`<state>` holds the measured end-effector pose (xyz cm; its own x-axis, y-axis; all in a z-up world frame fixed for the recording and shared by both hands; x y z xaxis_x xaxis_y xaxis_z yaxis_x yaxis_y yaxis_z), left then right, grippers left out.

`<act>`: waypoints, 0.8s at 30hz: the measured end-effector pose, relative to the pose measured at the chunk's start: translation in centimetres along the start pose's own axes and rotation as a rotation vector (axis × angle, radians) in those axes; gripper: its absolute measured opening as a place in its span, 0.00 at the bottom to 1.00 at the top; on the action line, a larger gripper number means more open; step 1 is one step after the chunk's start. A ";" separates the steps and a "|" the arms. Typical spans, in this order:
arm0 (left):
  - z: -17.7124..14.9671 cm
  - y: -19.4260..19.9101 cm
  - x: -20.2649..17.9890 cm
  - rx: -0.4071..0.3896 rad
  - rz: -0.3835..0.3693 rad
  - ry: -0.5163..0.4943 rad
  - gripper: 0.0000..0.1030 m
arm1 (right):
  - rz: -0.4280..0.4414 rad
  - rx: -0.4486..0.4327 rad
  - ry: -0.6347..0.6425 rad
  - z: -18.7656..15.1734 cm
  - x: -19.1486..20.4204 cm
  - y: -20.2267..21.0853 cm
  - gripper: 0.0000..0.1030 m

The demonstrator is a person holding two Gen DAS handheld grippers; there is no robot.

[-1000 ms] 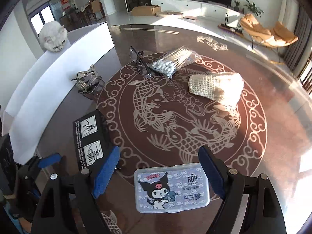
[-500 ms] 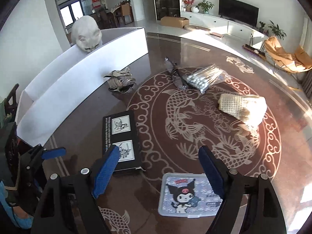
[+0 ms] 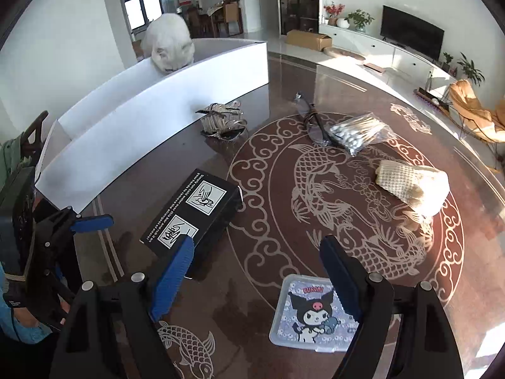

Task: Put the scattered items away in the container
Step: 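Lower the left gripper around the black soap box while the right approaches the Kuromi box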

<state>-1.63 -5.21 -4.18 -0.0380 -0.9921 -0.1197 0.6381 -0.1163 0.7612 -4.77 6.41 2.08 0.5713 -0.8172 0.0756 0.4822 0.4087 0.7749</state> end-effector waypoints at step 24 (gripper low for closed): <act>3.6 -5.9 0.4 0.053 0.105 -0.111 0.75 | -0.087 -0.054 -0.750 -4.0 -6.6 -3.1 0.82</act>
<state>-8.21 -5.06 -6.42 -0.0593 -0.9977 0.0314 0.6017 -0.0106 0.7987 -7.32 12.18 -3.32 -0.0658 -0.8971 0.4369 0.5478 0.3335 0.7673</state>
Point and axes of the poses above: each gripper's, at about its wrist camera, not at the fingertips, and y roughly against the way its jaws point, x to its left, z to its top, the point moved 5 cm from there along -y, roughly the way its jaws point, and after that the axes turned 2 degrees about z, right-handed, at the moved point
